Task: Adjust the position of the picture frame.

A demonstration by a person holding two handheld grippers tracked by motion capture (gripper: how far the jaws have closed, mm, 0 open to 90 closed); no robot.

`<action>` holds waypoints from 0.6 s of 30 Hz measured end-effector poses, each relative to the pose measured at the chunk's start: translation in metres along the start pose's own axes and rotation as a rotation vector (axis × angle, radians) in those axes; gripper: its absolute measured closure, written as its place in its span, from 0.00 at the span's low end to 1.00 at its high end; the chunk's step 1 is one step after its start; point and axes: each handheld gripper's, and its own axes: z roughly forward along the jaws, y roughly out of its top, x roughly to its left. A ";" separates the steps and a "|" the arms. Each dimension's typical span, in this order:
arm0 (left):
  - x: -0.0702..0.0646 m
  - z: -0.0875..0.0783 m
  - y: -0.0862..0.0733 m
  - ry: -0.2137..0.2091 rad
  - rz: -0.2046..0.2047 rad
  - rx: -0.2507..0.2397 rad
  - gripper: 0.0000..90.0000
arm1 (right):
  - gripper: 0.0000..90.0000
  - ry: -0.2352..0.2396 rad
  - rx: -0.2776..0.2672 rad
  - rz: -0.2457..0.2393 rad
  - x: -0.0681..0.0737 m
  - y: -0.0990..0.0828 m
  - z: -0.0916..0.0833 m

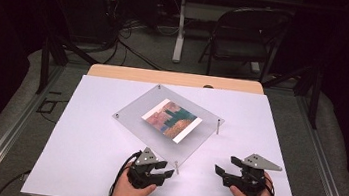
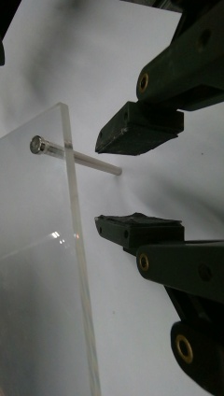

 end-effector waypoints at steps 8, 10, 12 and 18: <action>-0.007 0.010 0.005 -0.002 0.009 0.008 0.72 | 0.32 0.006 0.000 0.015 -0.001 0.000 0.000; -0.008 0.011 0.006 -0.004 0.012 0.007 0.74 | 0.32 0.007 0.000 0.021 -0.002 -0.001 0.000; -0.010 0.013 0.008 -0.006 0.015 0.011 0.76 | 0.32 0.007 -0.002 0.022 -0.002 -0.001 0.000; -0.013 0.021 0.010 -0.001 0.015 0.029 0.82 | 0.32 0.009 -0.001 0.029 -0.002 -0.001 0.000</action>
